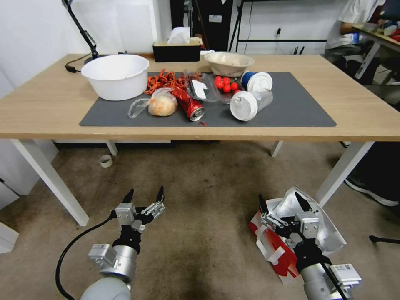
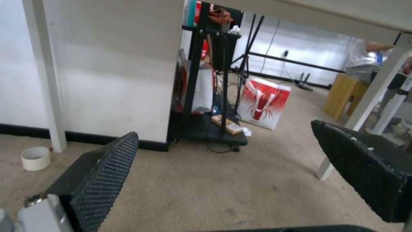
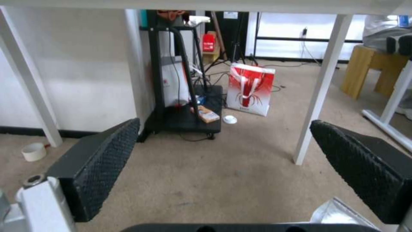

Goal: Pick up the food delivery bag from the floor and place it on the table.

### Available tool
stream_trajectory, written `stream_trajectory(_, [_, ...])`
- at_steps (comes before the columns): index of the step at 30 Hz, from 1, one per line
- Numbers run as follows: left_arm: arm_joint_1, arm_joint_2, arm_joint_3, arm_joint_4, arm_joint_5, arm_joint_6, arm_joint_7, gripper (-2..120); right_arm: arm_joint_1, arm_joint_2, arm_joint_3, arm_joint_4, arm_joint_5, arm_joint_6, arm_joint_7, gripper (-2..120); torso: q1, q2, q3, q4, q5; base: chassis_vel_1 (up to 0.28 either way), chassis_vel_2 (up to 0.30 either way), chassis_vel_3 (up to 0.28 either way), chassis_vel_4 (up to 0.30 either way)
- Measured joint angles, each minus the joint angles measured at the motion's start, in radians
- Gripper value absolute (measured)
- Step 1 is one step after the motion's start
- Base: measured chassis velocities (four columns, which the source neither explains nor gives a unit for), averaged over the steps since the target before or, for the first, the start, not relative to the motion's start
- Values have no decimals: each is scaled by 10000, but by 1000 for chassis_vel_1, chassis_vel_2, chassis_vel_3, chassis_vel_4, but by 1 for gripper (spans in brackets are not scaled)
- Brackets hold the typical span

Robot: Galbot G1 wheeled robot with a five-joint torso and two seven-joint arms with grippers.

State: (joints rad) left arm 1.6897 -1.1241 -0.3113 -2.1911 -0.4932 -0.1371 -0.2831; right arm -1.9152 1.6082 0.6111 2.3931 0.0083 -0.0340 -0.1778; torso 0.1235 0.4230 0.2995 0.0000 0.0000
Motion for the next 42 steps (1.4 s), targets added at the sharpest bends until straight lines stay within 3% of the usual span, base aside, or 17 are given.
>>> stream_trajectory(8, [-246, 469, 65, 151, -22, -55, 197, 100, -37, -5, 30, 10, -2, 0, -19, 100, -134, -408, -272, -1, -1, 0, 0, 0, 0])
stream_trajectory(42, [-46, 257, 129, 151, 105, -161, 313, 100, -2, -22, 99, 39, 72, 0, -39, 100, -565, -1813, -1248, 0, -1, 0, 0, 0, 0])
